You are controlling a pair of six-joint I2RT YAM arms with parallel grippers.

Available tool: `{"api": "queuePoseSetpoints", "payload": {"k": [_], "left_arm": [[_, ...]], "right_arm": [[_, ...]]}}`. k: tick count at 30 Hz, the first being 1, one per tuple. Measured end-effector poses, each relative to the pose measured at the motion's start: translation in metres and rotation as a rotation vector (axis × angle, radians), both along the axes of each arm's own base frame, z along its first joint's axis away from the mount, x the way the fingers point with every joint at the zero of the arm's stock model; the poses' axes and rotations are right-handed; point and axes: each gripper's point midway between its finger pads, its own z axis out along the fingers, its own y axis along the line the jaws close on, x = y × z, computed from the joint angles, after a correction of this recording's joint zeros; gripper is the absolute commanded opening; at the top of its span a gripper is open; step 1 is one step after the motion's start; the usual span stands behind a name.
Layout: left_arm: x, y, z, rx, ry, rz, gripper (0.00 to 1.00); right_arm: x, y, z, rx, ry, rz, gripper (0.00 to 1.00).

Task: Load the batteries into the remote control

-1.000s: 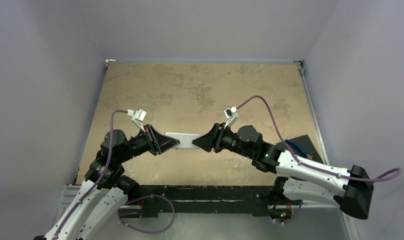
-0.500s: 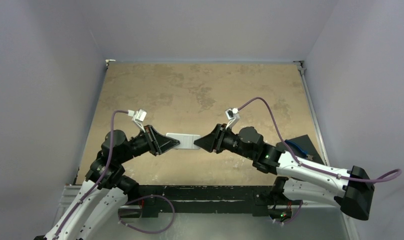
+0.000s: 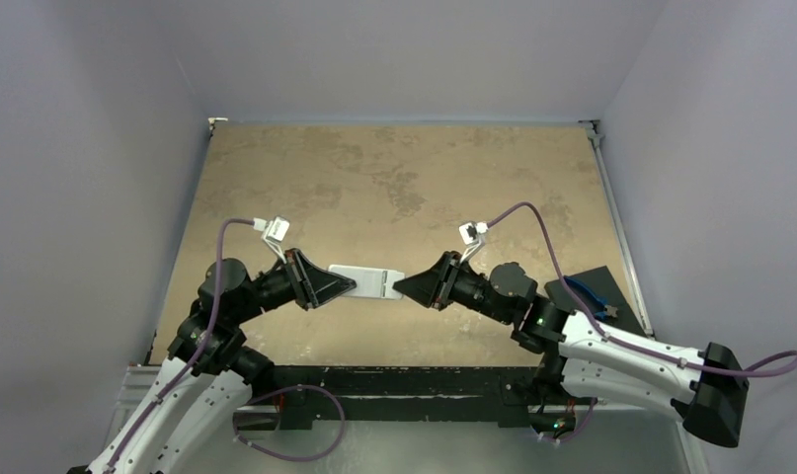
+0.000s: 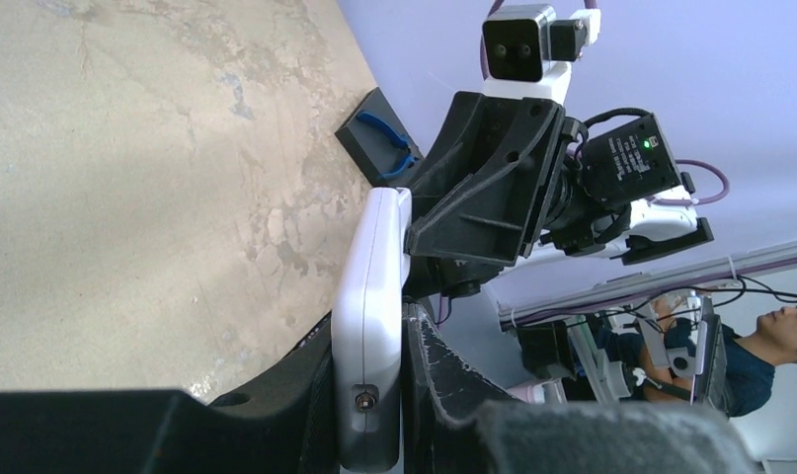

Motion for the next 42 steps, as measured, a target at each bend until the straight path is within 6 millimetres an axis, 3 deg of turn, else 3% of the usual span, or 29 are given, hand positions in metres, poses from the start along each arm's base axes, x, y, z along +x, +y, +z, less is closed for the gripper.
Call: {"api": "queuePoseSetpoints", "payload": {"k": [21,34,42], "left_arm": [[0.012,0.008,-0.011,0.034,0.029,0.085,0.0],[0.02,0.025,-0.029,0.161,0.041,0.178,0.0],[0.019,0.031,-0.036,0.201,0.044,0.191,0.0]], "right_arm": [[-0.008,-0.01,0.011,0.068,-0.009,0.003,0.0],[0.002,-0.019,-0.028,-0.124,0.003,-0.05,0.0],[0.025,-0.012,-0.069,-0.269,0.036,-0.052,0.0]]}}
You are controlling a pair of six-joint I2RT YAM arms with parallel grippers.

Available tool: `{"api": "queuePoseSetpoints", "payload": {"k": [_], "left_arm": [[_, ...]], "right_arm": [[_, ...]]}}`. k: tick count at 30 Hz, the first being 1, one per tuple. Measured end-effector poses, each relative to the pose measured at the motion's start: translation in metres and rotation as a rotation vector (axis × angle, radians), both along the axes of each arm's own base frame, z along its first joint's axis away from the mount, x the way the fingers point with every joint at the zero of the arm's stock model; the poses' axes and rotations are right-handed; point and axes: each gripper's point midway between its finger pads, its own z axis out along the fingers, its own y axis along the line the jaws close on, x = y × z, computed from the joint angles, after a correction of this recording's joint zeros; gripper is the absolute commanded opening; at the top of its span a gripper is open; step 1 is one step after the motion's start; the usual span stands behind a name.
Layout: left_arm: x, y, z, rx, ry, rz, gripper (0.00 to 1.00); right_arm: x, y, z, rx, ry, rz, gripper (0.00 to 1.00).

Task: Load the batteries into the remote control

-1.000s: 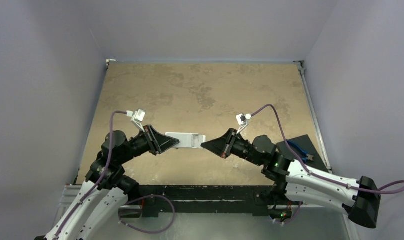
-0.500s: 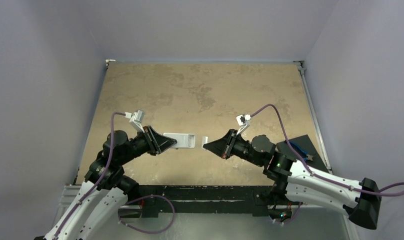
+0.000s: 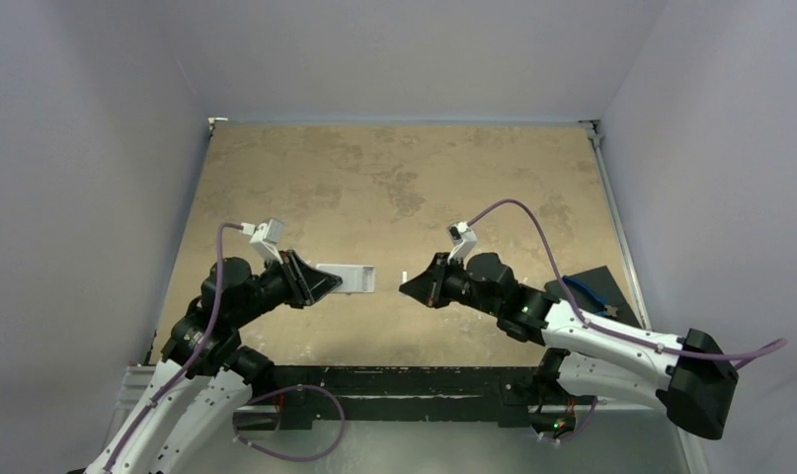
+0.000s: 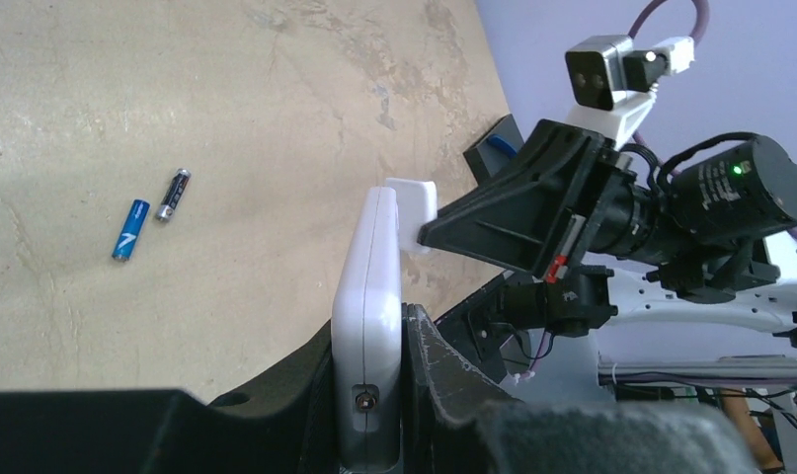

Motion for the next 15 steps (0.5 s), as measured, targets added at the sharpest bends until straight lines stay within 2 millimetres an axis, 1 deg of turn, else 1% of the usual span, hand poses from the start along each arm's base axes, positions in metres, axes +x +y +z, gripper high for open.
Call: {"api": "queuePoseSetpoints", "payload": {"k": [2,6,11,15], "left_arm": [[-0.001,0.001,0.0,0.003,-0.004,0.002,0.0],[-0.004,0.004,0.002,0.0,-0.019,0.005,0.0],[-0.005,0.005,0.002,-0.001,-0.021,0.006,0.0],[-0.006,0.005,0.001,0.0,-0.019,0.006,0.0]], "right_arm": [[0.006,0.0,-0.01,-0.021,0.016,0.004,0.0],[0.023,-0.002,-0.019,-0.023,0.037,-0.002,0.0],[0.043,-0.002,-0.028,-0.001,0.058,-0.002,0.0],[0.059,-0.003,-0.029,0.04,0.056,-0.006,0.0]]}}
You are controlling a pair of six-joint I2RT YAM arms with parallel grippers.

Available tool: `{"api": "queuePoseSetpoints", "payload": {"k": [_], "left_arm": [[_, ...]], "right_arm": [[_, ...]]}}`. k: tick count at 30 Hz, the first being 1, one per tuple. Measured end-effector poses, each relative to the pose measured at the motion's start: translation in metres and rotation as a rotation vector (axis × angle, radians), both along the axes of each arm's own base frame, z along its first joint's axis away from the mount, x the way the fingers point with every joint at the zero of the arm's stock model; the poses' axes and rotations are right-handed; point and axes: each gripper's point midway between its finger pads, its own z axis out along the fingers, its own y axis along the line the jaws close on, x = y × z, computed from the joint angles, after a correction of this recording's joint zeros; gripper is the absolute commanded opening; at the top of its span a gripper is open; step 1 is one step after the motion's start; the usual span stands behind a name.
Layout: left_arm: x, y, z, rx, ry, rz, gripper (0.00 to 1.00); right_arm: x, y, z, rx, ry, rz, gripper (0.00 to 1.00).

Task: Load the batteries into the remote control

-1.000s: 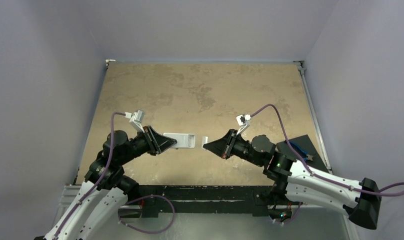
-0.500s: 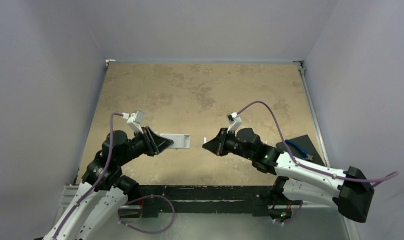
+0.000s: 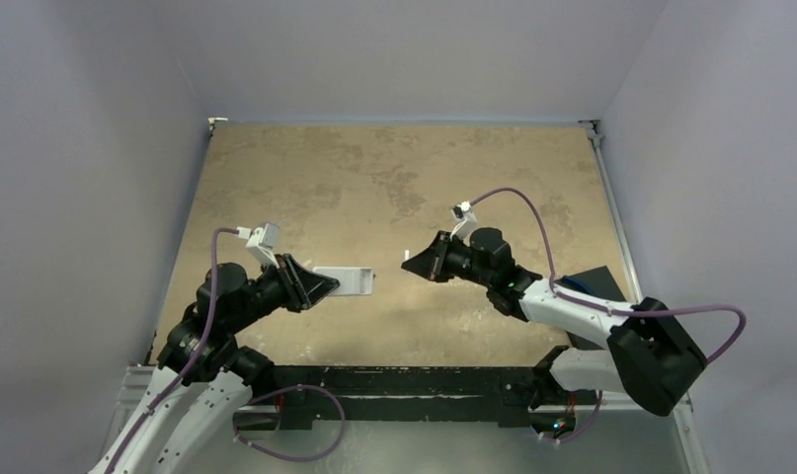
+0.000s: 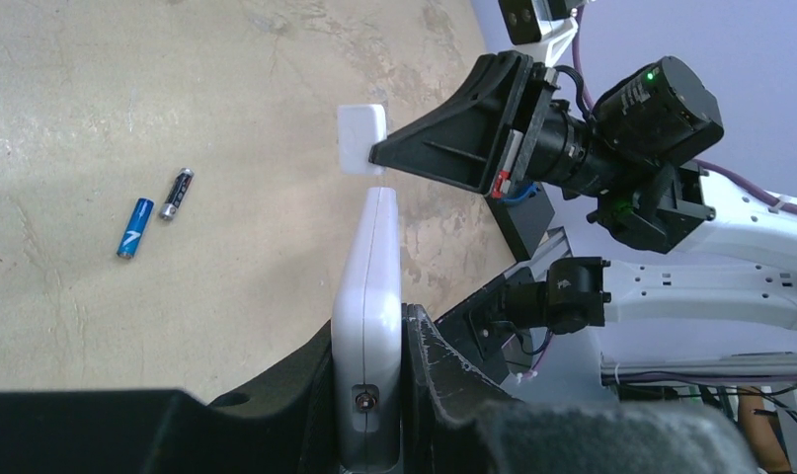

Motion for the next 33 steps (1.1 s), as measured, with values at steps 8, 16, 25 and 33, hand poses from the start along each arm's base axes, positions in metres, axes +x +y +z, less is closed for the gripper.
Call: {"api": "queuePoseSetpoints", "payload": {"k": [8,16,25,33], "left_arm": [[0.0,0.0,-0.01,0.01,0.019,-0.002,0.0],[0.0,-0.003,-0.009,0.003,0.008,-0.018,0.0],[0.004,-0.008,-0.013,0.001,0.002,-0.034,0.0],[0.007,-0.012,-0.022,0.008,0.018,-0.052,0.0]], "right_arm": [[0.025,-0.004,-0.022,0.069,0.037,-0.014,0.0],[0.05,-0.01,-0.041,0.129,0.067,-0.047,0.0],[0.067,-0.018,-0.068,0.149,0.103,-0.064,0.0],[0.081,-0.019,-0.084,0.15,0.121,-0.07,0.0]]}}
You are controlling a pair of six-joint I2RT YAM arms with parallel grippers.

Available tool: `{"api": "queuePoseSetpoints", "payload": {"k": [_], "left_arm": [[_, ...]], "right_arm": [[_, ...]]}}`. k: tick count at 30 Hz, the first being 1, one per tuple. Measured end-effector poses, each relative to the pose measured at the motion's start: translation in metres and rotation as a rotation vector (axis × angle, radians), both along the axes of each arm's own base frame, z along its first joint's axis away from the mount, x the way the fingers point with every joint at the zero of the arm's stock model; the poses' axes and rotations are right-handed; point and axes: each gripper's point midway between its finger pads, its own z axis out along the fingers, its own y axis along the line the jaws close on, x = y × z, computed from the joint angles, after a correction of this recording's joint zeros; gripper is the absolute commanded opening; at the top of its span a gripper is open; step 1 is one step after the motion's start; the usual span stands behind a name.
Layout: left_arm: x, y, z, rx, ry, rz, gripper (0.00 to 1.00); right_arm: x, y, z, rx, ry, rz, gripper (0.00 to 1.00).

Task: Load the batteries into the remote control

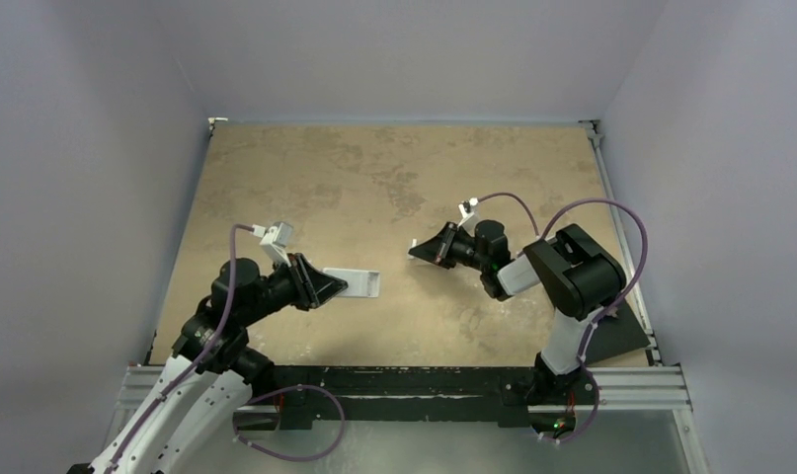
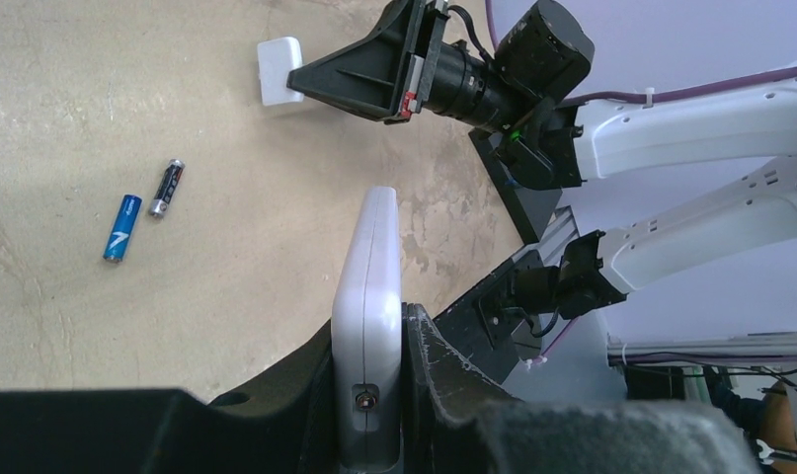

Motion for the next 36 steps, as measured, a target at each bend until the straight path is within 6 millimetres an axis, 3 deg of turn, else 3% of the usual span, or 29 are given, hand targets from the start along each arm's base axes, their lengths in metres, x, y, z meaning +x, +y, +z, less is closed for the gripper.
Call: {"api": "queuePoseSetpoints", "payload": {"k": [16,36], "left_arm": [[0.004,-0.004,-0.002,0.004,0.011,-0.008,0.0],[0.003,-0.003,0.002,-0.008,-0.007,-0.01,0.0]], "right_arm": [[0.012,-0.008,-0.02,-0.002,0.033,-0.018,0.02],[0.012,-0.016,-0.03,0.003,0.065,-0.057,0.38]]}}
